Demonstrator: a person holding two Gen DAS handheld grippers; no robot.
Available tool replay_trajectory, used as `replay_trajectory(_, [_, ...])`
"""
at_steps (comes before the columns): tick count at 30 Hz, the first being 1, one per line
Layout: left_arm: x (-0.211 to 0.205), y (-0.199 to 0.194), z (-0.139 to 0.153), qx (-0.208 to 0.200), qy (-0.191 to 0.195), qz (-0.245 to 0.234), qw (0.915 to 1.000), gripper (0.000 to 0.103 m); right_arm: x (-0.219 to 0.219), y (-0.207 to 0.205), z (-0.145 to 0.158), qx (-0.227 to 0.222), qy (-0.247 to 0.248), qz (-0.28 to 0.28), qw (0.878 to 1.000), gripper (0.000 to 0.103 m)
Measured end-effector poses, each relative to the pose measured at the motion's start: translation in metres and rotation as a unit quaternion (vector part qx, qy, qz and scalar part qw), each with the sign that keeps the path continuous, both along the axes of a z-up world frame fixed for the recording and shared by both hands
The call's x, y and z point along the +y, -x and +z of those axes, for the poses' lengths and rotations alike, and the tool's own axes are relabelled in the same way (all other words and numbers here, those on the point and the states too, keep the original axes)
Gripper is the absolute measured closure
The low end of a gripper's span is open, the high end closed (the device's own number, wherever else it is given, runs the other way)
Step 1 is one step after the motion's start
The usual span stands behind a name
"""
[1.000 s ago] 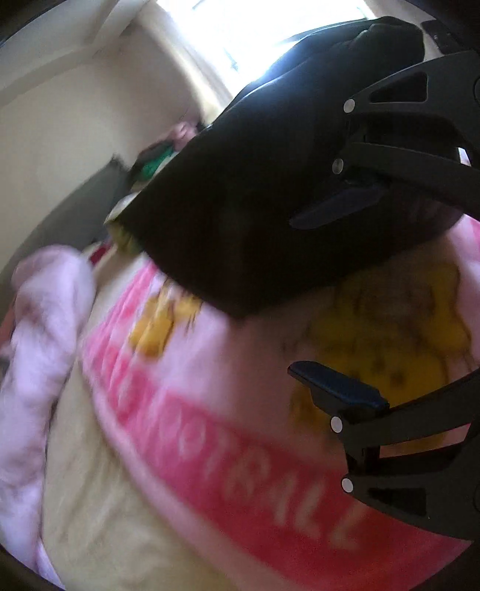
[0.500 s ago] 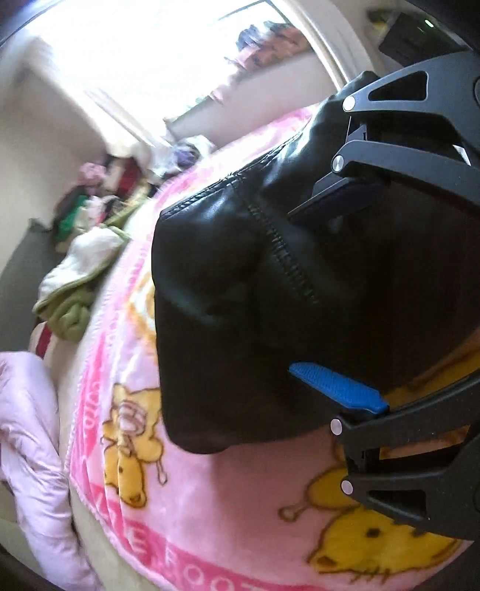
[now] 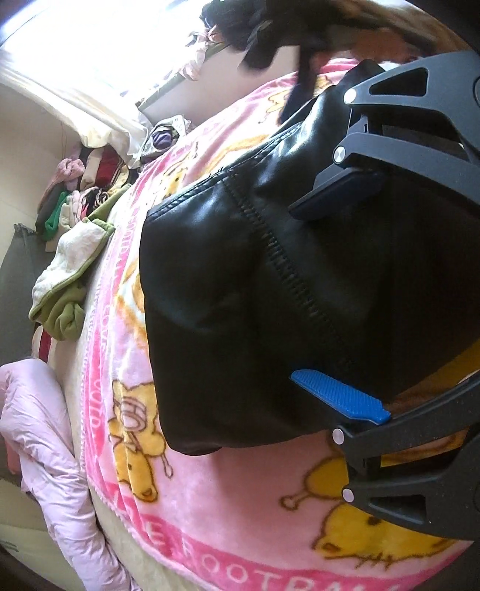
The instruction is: Fold large clothes
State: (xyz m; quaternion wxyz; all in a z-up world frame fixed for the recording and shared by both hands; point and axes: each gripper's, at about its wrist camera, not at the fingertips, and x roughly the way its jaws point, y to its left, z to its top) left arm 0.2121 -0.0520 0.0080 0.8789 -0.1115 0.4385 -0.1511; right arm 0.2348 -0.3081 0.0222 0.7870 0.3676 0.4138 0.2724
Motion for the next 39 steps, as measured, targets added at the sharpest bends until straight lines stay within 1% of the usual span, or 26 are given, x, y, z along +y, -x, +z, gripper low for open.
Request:
replay_trajectory(2, [-0.001,0.004,0.001,-0.002,-0.003,-0.001,1.0000,0.028,0.006,-0.025,0.006,0.012,0.030,0.024,0.999,0.005])
replay_trajectory(4, [-0.001,0.005,0.001,-0.002,-0.004,-0.001,1.0000,0.028,0.021,-0.048,0.009,0.037,0.063,0.050,0.996,0.005])
replay_trajectory(5, [-0.001,0.005,0.001,-0.002,-0.005,-0.001,1.0000,0.028,0.030,-0.052,0.011,0.045,0.077,0.065,0.994,0.005])
replay_trajectory(7, [-0.001,0.006,0.002,-0.004,-0.008,0.000,1.0000,0.028,0.048,-0.066,0.013,0.050,0.103,0.100,0.988,0.005])
replay_trajectory(8, [0.000,0.007,0.002,-0.005,-0.011,0.003,0.9999,0.028,0.064,-0.070,0.016,0.057,0.132,0.117,0.983,0.005])
replay_trajectory(10, [0.002,0.010,0.001,-0.007,-0.012,0.007,0.9999,0.028,0.084,-0.073,0.018,0.056,0.171,0.131,0.975,0.009])
replay_trajectory(11, [0.003,0.011,0.001,-0.007,-0.009,0.008,0.9999,0.028,0.091,-0.070,0.018,0.052,0.188,0.134,0.972,0.029])
replay_trajectory(12, [0.006,0.012,0.003,-0.009,-0.001,0.008,0.9999,0.028,0.098,-0.069,0.019,0.045,0.211,0.137,0.967,0.057])
replay_trajectory(13, [0.009,0.014,0.006,-0.012,0.005,0.009,0.9999,0.028,0.103,-0.068,0.020,0.038,0.230,0.138,0.963,0.070])
replay_trajectory(14, [0.011,0.018,0.013,-0.020,0.011,0.008,0.9997,0.028,0.108,-0.066,0.024,0.020,0.249,0.137,0.958,0.078])
replay_trajectory(16, [0.015,0.024,0.026,-0.038,0.016,0.008,0.9991,0.025,0.113,-0.061,0.033,-0.016,0.260,0.140,0.955,0.085])
replay_trajectory(17, [0.017,0.029,0.036,-0.050,0.019,0.010,0.9985,0.024,0.117,-0.051,0.043,-0.050,0.275,0.143,0.949,0.087])
replay_trajectory(18, [0.019,0.032,0.042,-0.058,0.024,0.011,0.9980,0.024,0.118,-0.041,0.053,-0.082,0.280,0.144,0.946,0.088])
replay_trajectory(20, [0.021,0.037,0.051,-0.071,0.027,0.017,0.9969,0.021,0.116,-0.027,0.072,-0.129,0.281,0.141,0.941,0.090])
replay_trajectory(22, [0.020,0.037,0.051,-0.070,0.015,0.024,0.9972,0.021,0.109,-0.026,0.087,-0.159,0.295,0.128,0.933,0.091])
replay_trajectory(23, [0.018,0.036,0.047,-0.064,0.010,0.023,0.9976,0.021,0.102,-0.027,0.093,-0.167,0.302,0.118,0.931,0.091])
replay_trajectory(25, [0.009,0.028,0.032,-0.036,0.003,0.018,0.9992,0.021,0.082,-0.031,0.094,-0.169,0.305,0.094,0.933,0.091])
replay_trajectory(27, [-0.001,0.022,0.016,-0.010,0.002,0.006,0.9999,0.021,0.059,-0.039,0.082,-0.154,0.304,0.078,0.937,0.091])
replay_trajectory(28, [-0.007,0.020,0.008,0.000,-0.009,0.004,0.9999,0.021,0.052,-0.042,0.074,-0.145,0.302,0.077,0.939,0.091])
replay_trajectory(29, [-0.010,0.020,0.004,0.003,-0.015,0.003,0.9999,0.021,0.041,-0.049,0.058,-0.125,0.294,0.076,0.945,0.091])
replay_trajectory(30, [-0.014,0.019,-0.002,0.007,-0.017,-0.001,0.9998,0.021,0.037,-0.053,0.047,-0.113,0.291,0.080,0.947,0.090])
replay_trajectory(31, [-0.016,0.018,-0.006,0.010,-0.013,-0.001,0.9999,0.021,0.032,-0.058,0.029,-0.093,0.287,0.081,0.950,0.090])
replay_trajectory(32, [-0.016,0.017,-0.009,0.013,-0.007,-0.001,0.9999,0.021,0.029,-0.060,0.018,-0.082,0.287,0.081,0.951,0.090])
replay_trajectory(33, [-0.016,0.017,-0.011,0.016,-0.003,-0.003,0.9999,0.021,0.028,-0.062,0.003,-0.072,0.296,0.082,0.949,0.089])
replay_trajectory(35, [-0.017,0.016,-0.014,0.018,0.001,-0.005,0.9998,0.021,0.026,-0.061,-0.014,-0.069,0.306,0.078,0.946,0.086])
replay_trajectory(39, [-0.019,0.013,-0.021,0.024,0.008,-0.005,0.9997,0.021,0.018,-0.062,-0.034,-0.063,0.312,0.068,0.945,0.075])
